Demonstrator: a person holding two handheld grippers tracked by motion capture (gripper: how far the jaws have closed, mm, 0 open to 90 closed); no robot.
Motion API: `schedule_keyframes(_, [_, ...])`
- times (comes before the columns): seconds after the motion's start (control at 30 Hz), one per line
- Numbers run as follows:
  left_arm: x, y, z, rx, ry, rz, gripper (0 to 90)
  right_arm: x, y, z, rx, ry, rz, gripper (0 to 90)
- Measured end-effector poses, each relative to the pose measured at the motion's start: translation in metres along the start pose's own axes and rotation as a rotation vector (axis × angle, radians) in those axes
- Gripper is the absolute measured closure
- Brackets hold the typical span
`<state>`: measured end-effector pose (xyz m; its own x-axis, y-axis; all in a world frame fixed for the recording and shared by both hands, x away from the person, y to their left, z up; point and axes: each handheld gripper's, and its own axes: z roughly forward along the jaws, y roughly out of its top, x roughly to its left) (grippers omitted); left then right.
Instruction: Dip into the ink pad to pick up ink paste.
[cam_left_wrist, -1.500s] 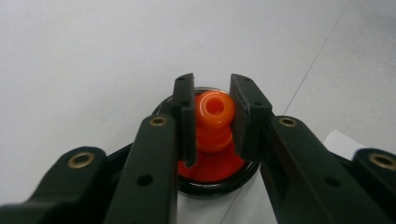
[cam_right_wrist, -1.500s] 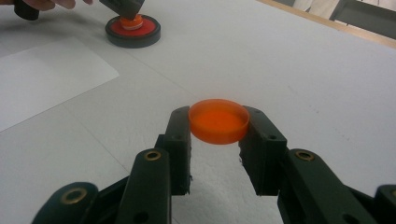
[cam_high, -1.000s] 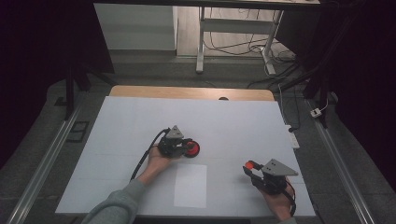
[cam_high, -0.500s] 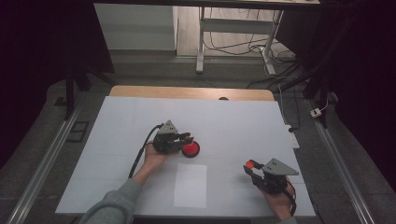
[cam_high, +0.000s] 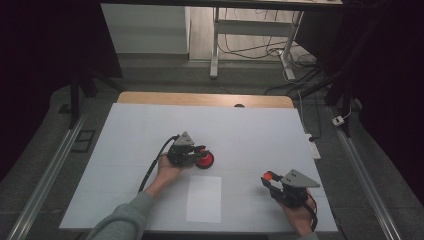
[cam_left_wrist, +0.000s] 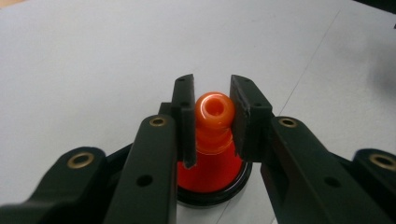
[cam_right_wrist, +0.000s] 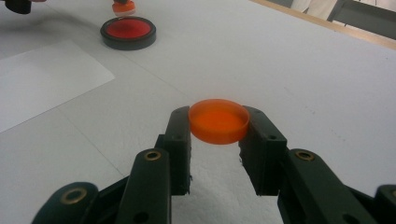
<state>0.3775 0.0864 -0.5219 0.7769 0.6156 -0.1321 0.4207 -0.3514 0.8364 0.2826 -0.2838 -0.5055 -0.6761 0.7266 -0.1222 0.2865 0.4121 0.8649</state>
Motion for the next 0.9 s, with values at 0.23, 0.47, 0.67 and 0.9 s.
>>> schedule_keyframes(0.23, [0.002,-0.006,0.007,0.04,0.014,0.008,72.0,0.0,0.0,0.0,-0.002,0.001,-0.004,64.5])
schedule_keyframes(0.47, [0.003,-0.012,0.008,0.017,0.006,-0.011,72.3,0.0,0.0,-0.001,-0.003,-0.003,0.004,64.5])
schedule_keyframes(0.67, [-0.002,-0.011,0.008,0.027,0.042,0.03,72.4,0.001,0.0,-0.001,-0.003,-0.004,0.0,64.5])
schedule_keyframes(0.9, [-0.005,-0.01,0.009,0.038,0.059,0.044,72.4,0.001,0.0,-0.001,-0.005,-0.002,0.002,64.5])
